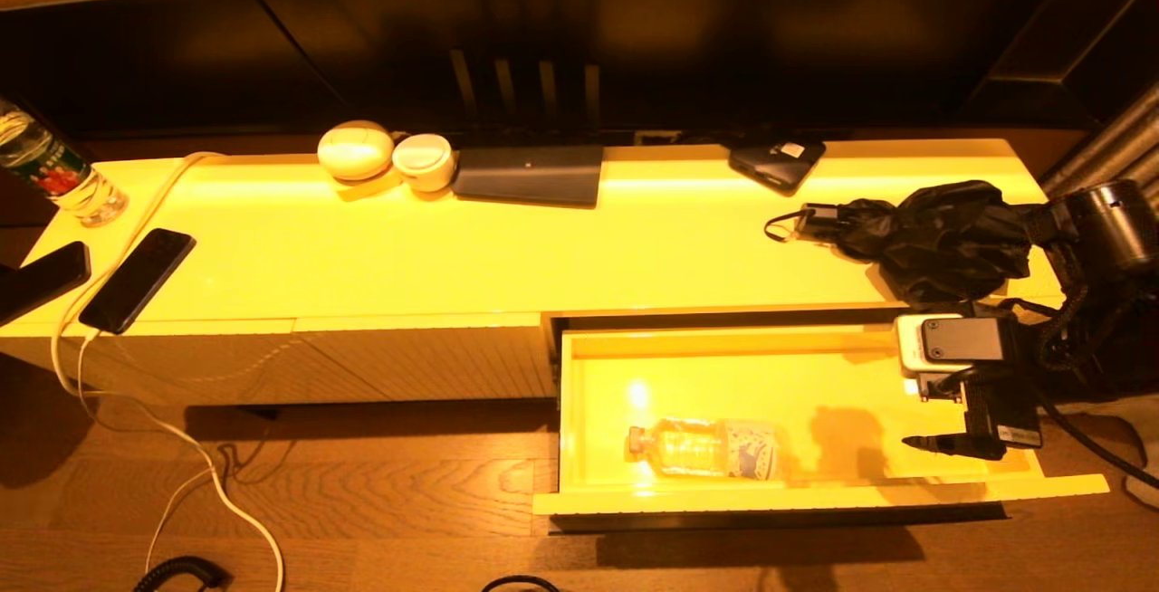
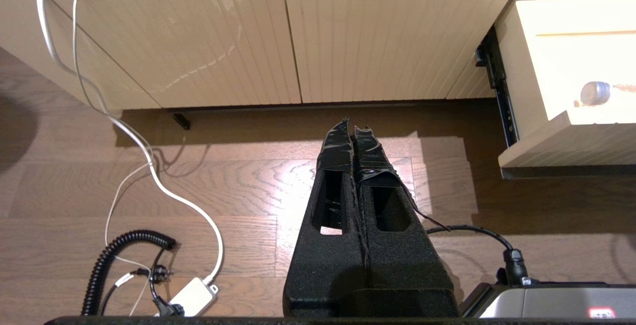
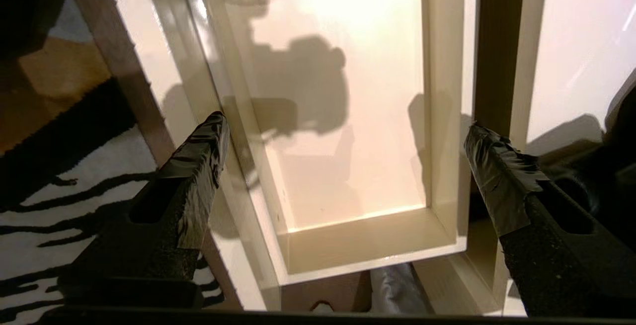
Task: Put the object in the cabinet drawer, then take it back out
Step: Take the mineral water out of the drawer and put it on the table
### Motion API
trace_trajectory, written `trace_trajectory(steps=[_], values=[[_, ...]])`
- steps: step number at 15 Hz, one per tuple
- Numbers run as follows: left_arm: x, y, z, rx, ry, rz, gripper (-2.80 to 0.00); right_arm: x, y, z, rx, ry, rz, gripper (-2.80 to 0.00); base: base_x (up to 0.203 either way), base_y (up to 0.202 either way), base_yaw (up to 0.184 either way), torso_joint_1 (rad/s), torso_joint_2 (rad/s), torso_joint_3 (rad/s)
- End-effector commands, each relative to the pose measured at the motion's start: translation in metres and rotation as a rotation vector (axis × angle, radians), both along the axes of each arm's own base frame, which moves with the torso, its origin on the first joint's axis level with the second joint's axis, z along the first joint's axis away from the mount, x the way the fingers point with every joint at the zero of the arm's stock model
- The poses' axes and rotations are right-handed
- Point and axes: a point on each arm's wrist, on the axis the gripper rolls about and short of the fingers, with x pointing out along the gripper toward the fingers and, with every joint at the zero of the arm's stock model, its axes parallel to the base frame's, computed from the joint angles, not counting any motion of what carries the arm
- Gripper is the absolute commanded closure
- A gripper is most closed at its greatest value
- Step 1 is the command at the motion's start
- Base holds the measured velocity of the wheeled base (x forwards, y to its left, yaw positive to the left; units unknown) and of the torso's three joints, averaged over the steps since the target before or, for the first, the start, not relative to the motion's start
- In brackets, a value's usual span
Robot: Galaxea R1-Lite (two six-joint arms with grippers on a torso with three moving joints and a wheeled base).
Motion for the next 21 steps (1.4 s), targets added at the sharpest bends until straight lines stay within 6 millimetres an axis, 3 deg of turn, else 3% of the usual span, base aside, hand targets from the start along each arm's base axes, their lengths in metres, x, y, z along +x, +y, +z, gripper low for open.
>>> trace_trajectory(steps=[1, 4, 13, 21], values=[[0.000, 0.000, 0.000, 0.000, 0.001, 0.000, 0.00, 0.030, 0.014, -0.026, -0.015, 0.087, 0.043, -2.80, 0.000, 0.000, 0.000, 0.000, 0.00, 0.000], [0.000, 0.000, 0.000, 0.000, 0.001, 0.000, 0.00, 0.058, 0.035, -0.039, -0.023, 0.130, 0.097, -2.80, 0.000, 0.000, 0.000, 0.000, 0.00, 0.000], [0.000, 0.000, 0.000, 0.000, 0.001, 0.000, 0.00, 0.082, 0.053, -0.063, -0.062, 0.257, 0.142, -2.80, 0.000, 0.000, 0.000, 0.000, 0.00, 0.000], [0.000, 0.000, 0.000, 0.000, 0.001, 0.000, 0.00, 0.100, 0.055, -0.051, -0.047, 0.195, 0.135, -2.80, 0.000, 0.000, 0.000, 0.000, 0.00, 0.000]])
